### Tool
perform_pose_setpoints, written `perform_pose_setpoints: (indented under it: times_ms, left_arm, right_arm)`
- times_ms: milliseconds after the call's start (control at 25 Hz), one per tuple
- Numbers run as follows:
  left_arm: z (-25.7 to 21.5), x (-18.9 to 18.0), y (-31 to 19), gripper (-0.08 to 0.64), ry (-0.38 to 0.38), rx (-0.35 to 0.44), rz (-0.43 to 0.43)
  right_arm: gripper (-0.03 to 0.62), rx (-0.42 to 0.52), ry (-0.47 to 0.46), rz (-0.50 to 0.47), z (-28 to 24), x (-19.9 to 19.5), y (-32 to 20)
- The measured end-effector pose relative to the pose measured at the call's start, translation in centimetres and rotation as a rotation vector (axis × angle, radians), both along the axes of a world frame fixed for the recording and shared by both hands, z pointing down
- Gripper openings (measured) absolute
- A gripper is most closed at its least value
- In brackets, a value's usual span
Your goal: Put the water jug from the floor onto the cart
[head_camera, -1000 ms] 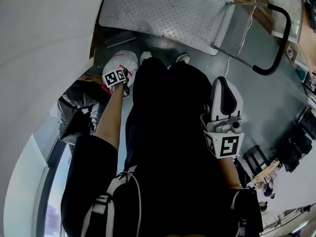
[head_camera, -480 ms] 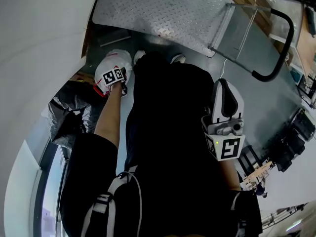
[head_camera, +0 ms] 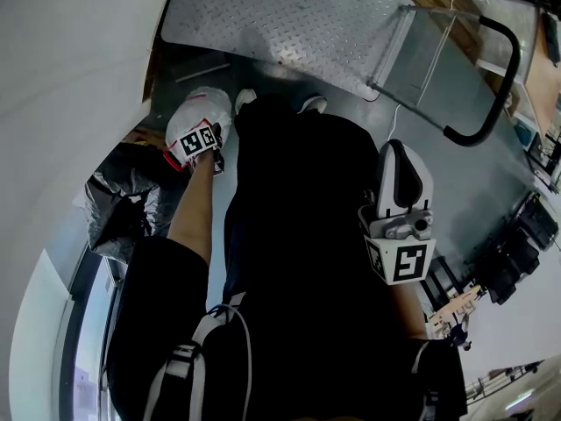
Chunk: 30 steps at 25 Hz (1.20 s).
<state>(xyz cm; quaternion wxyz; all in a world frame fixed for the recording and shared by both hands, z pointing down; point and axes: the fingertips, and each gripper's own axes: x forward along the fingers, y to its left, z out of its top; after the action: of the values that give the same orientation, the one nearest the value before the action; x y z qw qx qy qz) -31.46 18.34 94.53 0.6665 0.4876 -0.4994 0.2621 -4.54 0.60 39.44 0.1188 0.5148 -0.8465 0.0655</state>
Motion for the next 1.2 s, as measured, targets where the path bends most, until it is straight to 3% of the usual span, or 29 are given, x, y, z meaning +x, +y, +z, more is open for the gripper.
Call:
perform_pose_setpoints:
  times_ms: [240,400,520,720,880,960,1120,1200]
  left_arm:
    - [-0.2,0.2,0.5,0.133,0.007,0.020,0.059]
    - [-0.1,-0.1,1.1,0.133,0.014,0.014,0.022]
    - [0.5,1.1,1.6,0.135,0.035,0.015,0.046]
    - [2.4,0.8,1.3,0.134,0.025,-0.024,0.031]
    - [3.5,0.4,0.8,0.130,-0.008,-0.048,0.071]
    - [3.8,-0.2,0.4,0.086,-0.039,-0.051,0.086]
    - [5.0,0.9,1.2,0.078,0.027,-0.146,0.109]
    - [5.1,0.6,1.1,0.058,0.011,-0.140,0.124]
  right_arm:
    - [0.018,-0.019,0.008,0.003,-0.1,0.2,-0.3]
    - [0.018,-0.034,0.019,0.010,0.1,0.5,-0.5]
    - [0.018,-0.042,0.023,0.000,0.5,0.2,-0.5]
    - [0.018,-0.052,0.029,-0.003,1.7,-0.4,-0.3]
    - [0.017,-0.072,0.012,0.000,2.6,-1.2,-0.2]
    - [0.018,-0.087,0.019,-0.002,3.1,-1.5,0.1]
    - [0.018,-0.061,0.079,-0.020,2.9,-2.3,0.4]
    - [0.018,-0.036,0.108,-0.023,2.7,-2.4,0.6]
